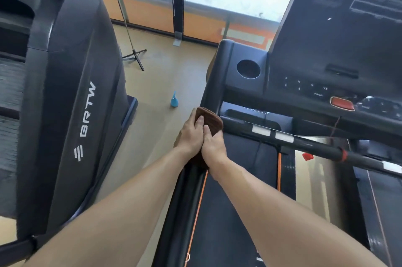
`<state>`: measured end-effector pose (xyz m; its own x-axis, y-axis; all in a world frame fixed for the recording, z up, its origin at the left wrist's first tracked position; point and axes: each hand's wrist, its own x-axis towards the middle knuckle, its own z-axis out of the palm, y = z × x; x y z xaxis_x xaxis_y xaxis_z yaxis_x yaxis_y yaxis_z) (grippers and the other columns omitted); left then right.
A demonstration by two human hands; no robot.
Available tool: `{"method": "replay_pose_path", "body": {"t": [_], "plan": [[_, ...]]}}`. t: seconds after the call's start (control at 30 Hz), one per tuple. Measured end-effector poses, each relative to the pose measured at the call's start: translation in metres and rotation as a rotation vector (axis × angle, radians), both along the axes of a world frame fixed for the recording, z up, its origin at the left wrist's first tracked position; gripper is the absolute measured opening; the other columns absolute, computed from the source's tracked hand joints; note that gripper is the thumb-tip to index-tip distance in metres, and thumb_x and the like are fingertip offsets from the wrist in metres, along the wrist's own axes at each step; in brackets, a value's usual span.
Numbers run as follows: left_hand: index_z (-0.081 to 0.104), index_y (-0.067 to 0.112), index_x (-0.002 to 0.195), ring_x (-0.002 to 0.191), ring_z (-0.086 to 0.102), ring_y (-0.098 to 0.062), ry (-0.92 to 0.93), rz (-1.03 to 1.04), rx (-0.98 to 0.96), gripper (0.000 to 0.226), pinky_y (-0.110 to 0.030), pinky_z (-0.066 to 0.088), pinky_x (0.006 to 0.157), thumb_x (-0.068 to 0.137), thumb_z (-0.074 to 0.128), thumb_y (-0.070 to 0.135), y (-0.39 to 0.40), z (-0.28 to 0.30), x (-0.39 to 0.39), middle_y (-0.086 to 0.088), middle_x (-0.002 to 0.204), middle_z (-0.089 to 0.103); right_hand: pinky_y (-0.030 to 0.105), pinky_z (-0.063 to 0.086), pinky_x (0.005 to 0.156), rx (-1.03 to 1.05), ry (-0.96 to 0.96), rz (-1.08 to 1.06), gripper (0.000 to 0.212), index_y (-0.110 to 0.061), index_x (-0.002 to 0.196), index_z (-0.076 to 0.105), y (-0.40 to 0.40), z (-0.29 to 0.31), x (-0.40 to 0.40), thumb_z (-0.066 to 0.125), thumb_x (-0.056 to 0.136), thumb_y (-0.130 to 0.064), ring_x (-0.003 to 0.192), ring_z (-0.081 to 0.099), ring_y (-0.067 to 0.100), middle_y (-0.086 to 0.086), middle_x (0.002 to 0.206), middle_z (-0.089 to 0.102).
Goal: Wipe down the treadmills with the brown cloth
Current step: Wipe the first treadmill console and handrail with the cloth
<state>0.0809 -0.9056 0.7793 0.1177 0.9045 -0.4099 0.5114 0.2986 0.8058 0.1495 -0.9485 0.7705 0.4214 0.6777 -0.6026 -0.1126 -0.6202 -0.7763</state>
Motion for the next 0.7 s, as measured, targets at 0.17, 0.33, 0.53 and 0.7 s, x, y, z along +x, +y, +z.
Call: {"method": "replay_pose_path", "body": {"t": [0.17,0.33,0.53,0.7], "plan": [[0.030,0.050,0.155,0.130,0.055,-0.032,0.110,0.041,0.042,0.047,-0.037,0.040,0.105,0.108,0.033,0.049,-0.005,0.007,0.003,-0.003,0.148,0.056,0.042,0.052,0.106,0.016,0.024,-0.046,0.046,-0.030,0.142,0.053,-0.006,0.014,0.002,0.057,0.101,-0.050,0.115,0.065,0.020,-0.003,0.128,0.068],[0.034,0.056,0.151,0.135,0.052,-0.023,0.215,0.019,0.144,0.044,-0.036,0.040,0.106,0.108,0.034,0.050,-0.031,0.025,0.009,0.019,0.159,0.040,0.037,0.062,0.088,0.073,0.018,-0.153,0.017,-0.038,0.108,0.079,-0.028,0.033,0.015,0.073,0.092,-0.038,0.091,0.073,0.013,-0.015,0.093,0.077],[0.058,0.029,0.143,0.139,0.045,-0.018,0.206,0.352,0.398,0.041,-0.044,0.021,0.124,0.108,0.040,0.038,-0.096,0.041,0.071,0.006,0.144,0.061,0.010,0.050,0.076,0.317,-0.006,0.097,0.025,-0.044,0.116,0.076,-0.076,0.067,0.078,0.064,0.102,-0.026,0.090,0.068,-0.010,-0.026,0.097,0.076],[0.067,0.030,0.127,0.104,0.067,0.000,-0.241,0.780,0.242,0.029,-0.033,0.051,0.100,0.109,0.044,0.029,-0.127,0.061,0.158,0.013,0.110,0.074,0.032,0.053,0.104,0.471,-0.031,0.270,0.042,-0.052,0.119,0.073,-0.087,0.080,0.152,0.066,0.100,-0.015,0.114,0.066,-0.004,-0.028,0.115,0.073]]}}
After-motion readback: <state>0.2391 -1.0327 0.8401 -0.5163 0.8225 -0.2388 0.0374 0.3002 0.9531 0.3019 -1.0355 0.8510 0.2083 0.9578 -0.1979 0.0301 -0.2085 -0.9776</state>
